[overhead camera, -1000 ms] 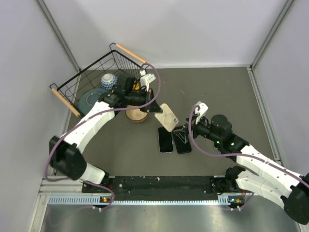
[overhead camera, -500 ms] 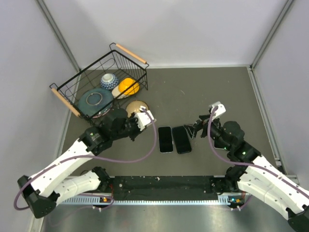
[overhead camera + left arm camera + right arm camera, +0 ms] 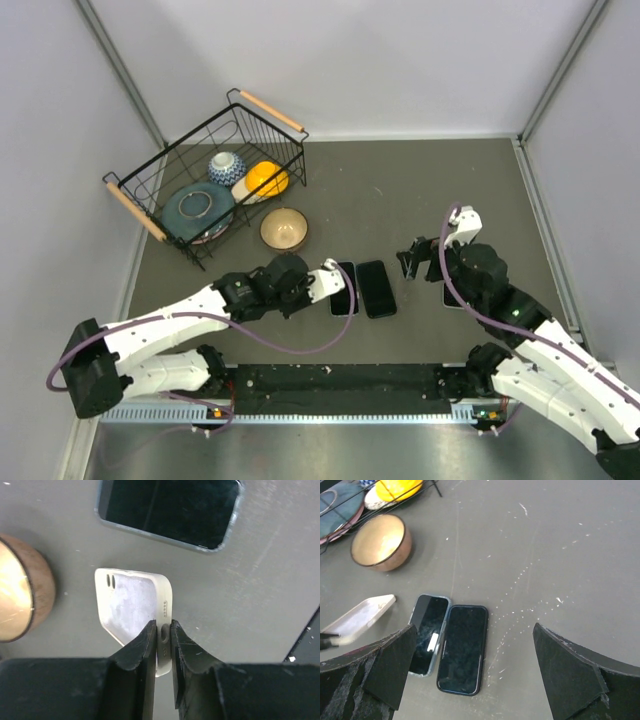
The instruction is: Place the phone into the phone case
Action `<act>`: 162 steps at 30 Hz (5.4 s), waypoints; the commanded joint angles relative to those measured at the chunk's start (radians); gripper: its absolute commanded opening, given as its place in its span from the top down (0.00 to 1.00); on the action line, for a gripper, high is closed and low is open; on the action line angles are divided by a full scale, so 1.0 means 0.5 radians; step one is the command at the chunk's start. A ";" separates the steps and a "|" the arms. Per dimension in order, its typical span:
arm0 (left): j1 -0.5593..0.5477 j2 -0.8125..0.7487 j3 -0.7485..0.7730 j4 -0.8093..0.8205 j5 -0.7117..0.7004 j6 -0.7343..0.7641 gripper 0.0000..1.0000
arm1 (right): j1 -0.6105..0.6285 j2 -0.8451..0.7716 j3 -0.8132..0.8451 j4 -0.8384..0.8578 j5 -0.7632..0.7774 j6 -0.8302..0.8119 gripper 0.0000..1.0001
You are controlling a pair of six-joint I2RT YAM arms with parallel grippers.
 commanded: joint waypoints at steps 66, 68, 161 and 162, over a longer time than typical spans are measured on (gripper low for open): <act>-0.069 -0.839 -0.008 0.052 -0.841 -1.398 0.02 | -1.625 1.634 0.402 -1.188 -0.007 2.216 0.04; -0.069 -0.842 -0.005 0.052 -0.844 -1.392 0.03 | -1.628 1.641 0.399 -1.176 -0.004 2.220 0.04; 0.787 -1.449 0.047 -0.326 -0.807 -1.821 0.11 | 0.896 2.671 1.737 -0.258 0.057 0.643 0.55; 0.787 -1.446 0.047 -0.320 -0.795 -1.815 0.11 | 0.900 2.684 1.740 -0.274 0.057 0.652 0.54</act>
